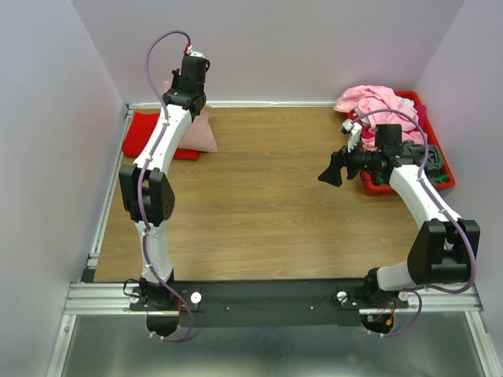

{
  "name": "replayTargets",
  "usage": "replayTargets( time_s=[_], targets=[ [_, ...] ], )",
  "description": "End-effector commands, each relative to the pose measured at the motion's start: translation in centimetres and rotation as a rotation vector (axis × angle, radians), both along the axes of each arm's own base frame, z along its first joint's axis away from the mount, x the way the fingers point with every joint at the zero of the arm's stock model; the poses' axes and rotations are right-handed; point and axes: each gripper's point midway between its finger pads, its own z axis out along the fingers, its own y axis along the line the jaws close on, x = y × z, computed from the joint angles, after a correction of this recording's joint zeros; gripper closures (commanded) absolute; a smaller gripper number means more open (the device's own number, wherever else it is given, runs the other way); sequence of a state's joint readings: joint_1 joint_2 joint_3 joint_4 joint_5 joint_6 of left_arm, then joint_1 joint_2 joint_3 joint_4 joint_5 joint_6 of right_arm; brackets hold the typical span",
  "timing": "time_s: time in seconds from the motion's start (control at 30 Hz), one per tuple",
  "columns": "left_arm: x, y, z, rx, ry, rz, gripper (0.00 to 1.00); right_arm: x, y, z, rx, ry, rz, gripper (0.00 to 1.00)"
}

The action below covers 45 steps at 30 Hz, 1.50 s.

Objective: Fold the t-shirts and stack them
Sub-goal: Fold the tshirt

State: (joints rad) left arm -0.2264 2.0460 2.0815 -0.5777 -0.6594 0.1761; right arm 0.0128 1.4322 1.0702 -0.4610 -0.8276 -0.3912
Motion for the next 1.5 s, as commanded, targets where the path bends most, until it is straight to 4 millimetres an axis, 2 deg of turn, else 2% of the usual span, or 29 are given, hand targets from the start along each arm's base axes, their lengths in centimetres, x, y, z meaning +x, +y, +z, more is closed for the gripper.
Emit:
replayTargets(
  time_s=[0.0,0.1,0.23,0.47,0.6,0.63,0.7,0.73,0.8,0.9,1.13,1.23,1.47],
  targets=[
    [0.5,1.6,2.5,0.032,-0.074,0.046,1.0,-0.3,0.1,0.1,0.023,0.002,0.008,0.0],
    [0.7,1.9,3.5,0.035,-0.1,0.052,1.0,-0.3,0.2,0.1,0.023,0.002,0.009,0.0],
    [0.8,1.9,3.9,0.033,-0.111,0.054,1.0,-0.3,0.2,0.1,0.021,0.001,0.009,0.0],
    [0.4,0.4,3.6,-0.021,-0.104,-0.01,1.0,-0.3,0.1,-0.1,0.018,0.004,0.006,0.0],
    [-0.5,0.0,3.1,-0.036,-0.092,-0.023,1.0,-0.3,0.1,0.0,0.019,0.002,0.007,0.0],
    [-0.9,0.2,3.6,-0.038,-0.101,-0.023,1.0,-0.3,0.1,0.0,0.019,0.002,0.007,0.0],
    [-1.4,0.0,3.3,-0.041,-0.094,-0.029,1.0,-0.3,0.1,0.0,0.019,0.004,0.007,0.0],
    [-1.9,-0.1,3.9,-0.044,-0.106,-0.034,1.0,-0.3,0.1,-0.1,0.02,0.006,0.008,0.0],
    [-2.4,-0.4,3.6,-0.05,-0.098,-0.045,1.0,-0.3,0.1,-0.1,0.018,0.006,0.006,0.0],
    [-3.4,-0.8,4.3,-0.055,-0.114,-0.058,1.0,-0.2,0.1,-0.1,0.017,0.004,0.007,0.0],
    [-4.4,-0.5,4.6,-0.051,-0.117,-0.063,1.0,-0.3,0.1,-0.1,0.018,0.006,0.006,0.0],
    [-4.6,-0.7,4.9,-0.049,-0.119,-0.074,1.0,-0.3,0.1,-0.1,0.018,0.006,0.008,0.0],
    [-3.8,-0.6,3.8,-0.018,-0.093,-0.066,1.0,-0.3,0.1,-0.1,0.019,0.004,0.007,0.0]
  ],
)
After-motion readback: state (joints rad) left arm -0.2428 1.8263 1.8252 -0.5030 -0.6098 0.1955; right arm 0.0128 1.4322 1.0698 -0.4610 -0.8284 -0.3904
